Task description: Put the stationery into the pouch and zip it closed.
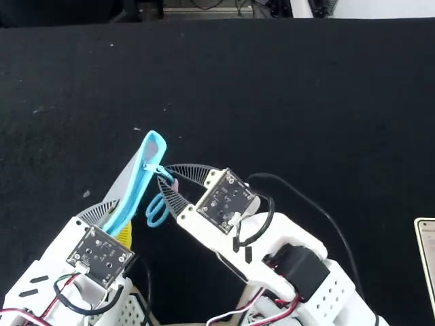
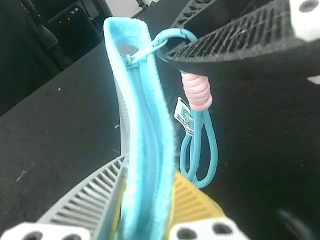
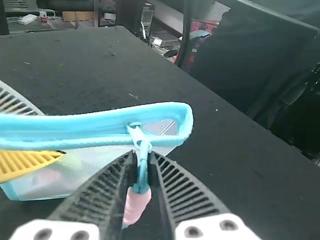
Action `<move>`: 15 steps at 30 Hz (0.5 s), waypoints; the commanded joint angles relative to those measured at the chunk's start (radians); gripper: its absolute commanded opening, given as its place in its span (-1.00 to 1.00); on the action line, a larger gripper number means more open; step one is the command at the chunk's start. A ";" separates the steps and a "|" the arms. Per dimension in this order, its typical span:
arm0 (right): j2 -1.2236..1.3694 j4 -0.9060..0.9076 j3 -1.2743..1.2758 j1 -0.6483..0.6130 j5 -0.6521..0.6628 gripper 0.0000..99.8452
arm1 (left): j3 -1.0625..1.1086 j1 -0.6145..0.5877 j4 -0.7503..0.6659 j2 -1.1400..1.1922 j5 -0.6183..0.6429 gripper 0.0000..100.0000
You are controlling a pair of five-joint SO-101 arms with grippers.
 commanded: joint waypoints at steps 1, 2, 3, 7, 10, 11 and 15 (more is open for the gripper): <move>-0.016 -0.049 -0.018 0.029 -0.009 -0.98 | 0.022 0.004 0.008 0.003 -0.002 -0.94; -0.016 -0.057 -0.018 0.049 -0.009 -0.98 | 0.019 0.002 0.008 0.003 -0.002 -0.94; -0.016 -0.066 -0.021 0.071 -0.009 -0.98 | 0.019 0.001 0.008 0.003 -0.003 -0.94; -0.007 -0.120 -0.018 0.161 -0.009 -0.98 | 0.018 -0.001 0.009 0.002 -0.003 -0.94; -0.007 -0.153 -0.005 0.187 -0.009 -0.98 | 0.018 -0.001 0.009 0.002 -0.003 -0.94; -0.007 -0.160 -0.005 0.195 -0.009 -0.98 | 0.018 -0.001 0.009 0.002 -0.003 -0.94; -0.007 -0.181 -0.002 0.239 -0.009 -0.98 | 0.018 -0.001 0.009 0.002 -0.003 -0.94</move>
